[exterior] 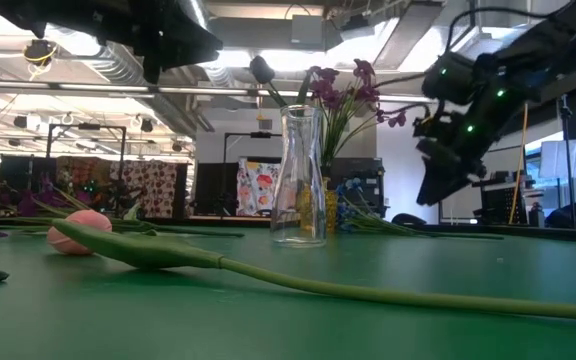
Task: Sort flowers into vase by color
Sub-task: Put the top blue flowers into the transparent vase
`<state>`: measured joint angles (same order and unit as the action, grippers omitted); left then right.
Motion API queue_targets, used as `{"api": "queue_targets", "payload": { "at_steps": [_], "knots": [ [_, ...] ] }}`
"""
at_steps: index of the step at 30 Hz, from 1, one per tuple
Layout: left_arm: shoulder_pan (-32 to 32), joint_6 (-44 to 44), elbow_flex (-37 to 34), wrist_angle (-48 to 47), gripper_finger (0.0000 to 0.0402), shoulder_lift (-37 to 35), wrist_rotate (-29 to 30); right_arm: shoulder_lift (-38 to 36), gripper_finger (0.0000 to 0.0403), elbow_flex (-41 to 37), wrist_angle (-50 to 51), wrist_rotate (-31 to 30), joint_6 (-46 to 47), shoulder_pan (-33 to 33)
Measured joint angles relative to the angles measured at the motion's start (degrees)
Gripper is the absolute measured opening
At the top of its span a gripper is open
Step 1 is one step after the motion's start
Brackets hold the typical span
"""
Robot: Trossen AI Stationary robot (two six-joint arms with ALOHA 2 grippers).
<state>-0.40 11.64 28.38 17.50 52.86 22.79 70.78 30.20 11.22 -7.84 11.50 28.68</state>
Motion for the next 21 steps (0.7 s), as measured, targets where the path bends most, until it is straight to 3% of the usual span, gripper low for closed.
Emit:
{"api": "queue_targets", "payload": {
  "at_steps": [11,21],
  "knots": [
    [0.0,0.3,0.0,0.0,0.011,0.0,0.0,11.1,0.0177,0.0,-7.7,0.0,0.1,0.7],
    [0.0,0.4,0.0,-0.2,0.011,0.0,0.0,14.4,0.0177,0.2,-8.3,-0.5,0.2,0.6]
  ]
}}
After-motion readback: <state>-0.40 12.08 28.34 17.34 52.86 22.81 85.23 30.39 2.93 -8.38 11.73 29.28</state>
